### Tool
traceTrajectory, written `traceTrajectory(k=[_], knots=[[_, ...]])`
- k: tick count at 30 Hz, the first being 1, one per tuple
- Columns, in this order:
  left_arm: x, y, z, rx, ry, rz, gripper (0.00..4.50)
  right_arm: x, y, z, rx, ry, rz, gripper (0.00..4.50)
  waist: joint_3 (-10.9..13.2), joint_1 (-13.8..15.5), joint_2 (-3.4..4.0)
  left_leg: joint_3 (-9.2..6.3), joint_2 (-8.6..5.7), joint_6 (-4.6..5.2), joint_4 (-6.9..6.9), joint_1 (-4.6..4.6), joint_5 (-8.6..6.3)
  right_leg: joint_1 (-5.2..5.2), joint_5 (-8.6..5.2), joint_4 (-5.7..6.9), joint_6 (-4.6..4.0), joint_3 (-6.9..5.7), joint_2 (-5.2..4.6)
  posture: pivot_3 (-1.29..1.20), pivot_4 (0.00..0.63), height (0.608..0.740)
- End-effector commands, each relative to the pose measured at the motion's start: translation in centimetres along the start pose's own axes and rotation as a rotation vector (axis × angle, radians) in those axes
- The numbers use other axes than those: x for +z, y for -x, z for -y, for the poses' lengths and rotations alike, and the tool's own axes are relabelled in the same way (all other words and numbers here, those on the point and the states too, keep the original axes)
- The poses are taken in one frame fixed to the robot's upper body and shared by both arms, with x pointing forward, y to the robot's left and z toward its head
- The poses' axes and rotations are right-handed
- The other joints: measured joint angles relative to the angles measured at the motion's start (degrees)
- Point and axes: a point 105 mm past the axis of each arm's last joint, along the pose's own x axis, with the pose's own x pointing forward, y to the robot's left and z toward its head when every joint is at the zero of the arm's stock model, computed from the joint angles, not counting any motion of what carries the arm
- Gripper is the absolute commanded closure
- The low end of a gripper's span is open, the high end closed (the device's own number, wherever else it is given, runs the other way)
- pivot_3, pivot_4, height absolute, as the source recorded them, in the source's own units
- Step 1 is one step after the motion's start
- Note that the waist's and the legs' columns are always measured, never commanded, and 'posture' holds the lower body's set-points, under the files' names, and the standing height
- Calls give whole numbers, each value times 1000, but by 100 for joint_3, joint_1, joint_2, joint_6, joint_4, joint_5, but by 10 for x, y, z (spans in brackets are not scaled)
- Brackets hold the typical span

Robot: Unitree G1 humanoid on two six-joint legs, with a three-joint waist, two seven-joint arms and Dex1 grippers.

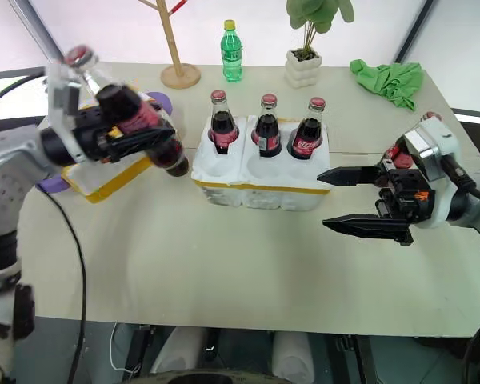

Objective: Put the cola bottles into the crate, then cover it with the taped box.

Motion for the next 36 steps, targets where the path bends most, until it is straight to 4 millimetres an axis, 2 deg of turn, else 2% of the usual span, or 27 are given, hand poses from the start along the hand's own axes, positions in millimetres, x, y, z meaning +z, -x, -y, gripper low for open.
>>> traceTrajectory(k=[1, 6, 10, 17, 22, 27, 29, 30, 31, 36], knots=[[11, -13, -1, -35, -47, 18, 1648, 9, 0, -9, 3, 58, 25, 0, 0, -20, 0, 0, 0, 0, 1, 0, 0, 0, 1, 0, 1, 0, -1, 0, 150, 740], [0, -38, -5, -89, -24, 11, 1648, 6, -1, -16, -15, 66, 36, 0, 2, 18, -2, -1, 0, 0, 5, -5, 0, -1, 1, 0, 1, 0, 0, 0, 150, 740], [-15, -54, -5, -128, -37, -17, 1648, 8, 0, -23, -28, 82, 56, 0, 3, 22, -4, -4, -5, 0, 12, -24, 0, -8, 6, -7, 9, -1, -3, 0, 150, 740], [-24, -77, -6, -181, -3, -13, 1648, 10, 2, -33, -52, 86, 62, 0, 5, 26, -7, -10, -8, 1, 21, -34, 0, -9, 9, -9, 14, -6, -4, 0, 150, 740], [-37, -84, 1, -224, -19, -60, 1648, 9, 3, -36, -68, 82, 71, 0, 6, 25, -9, -12, -7, 1, 18, -36, 0, -12, 9, -10, 14, -6, -4, 0, 150, 740], [-59, -80, 0, -225, -83, -155, 1648, 10, 4, -37, -76, 82, 81, 0, 6, 31, -9, -12, -9, 1, 21, -38, 1, -11, 10, -10, 15, -7, -5, 0, 150, 740], [-65, -79, -3, -208, -101, -181, 574, 11, 4, -37, -79, 81, 85, 0, 6, 31, -9, -13, -8, 1, 22, -38, 0, -11, 10, -10, 15, -7, -5, 0, 150, 740], [-69, -78, -4, -199, -120, -200, 204, 11, 4, -37, -79, 82, 86, 0, 6, 31, -9, -14, -8, 1, 21, -38, 0, -11, 10, -10, 15, -7, -5, 0, 150, 740], [-72, -78, -5, -192, -140, -215, 32, 12, 5, -36, -80, 82, 87, 0, 6, 31, -9, -15, -8, 1, 21, -38, 0, -11, 10, -10, 14, -7, -5, 0, 150, 740], [-80, -79, -8, -165, -166, -221, 32, 14, 4, -34, -74, 84, 91, 0, 6, 29, -9, -14, -8, 2, 22, -36, 1, -10, 10, -8, 14, -7, -4, 0, 150, 740]])
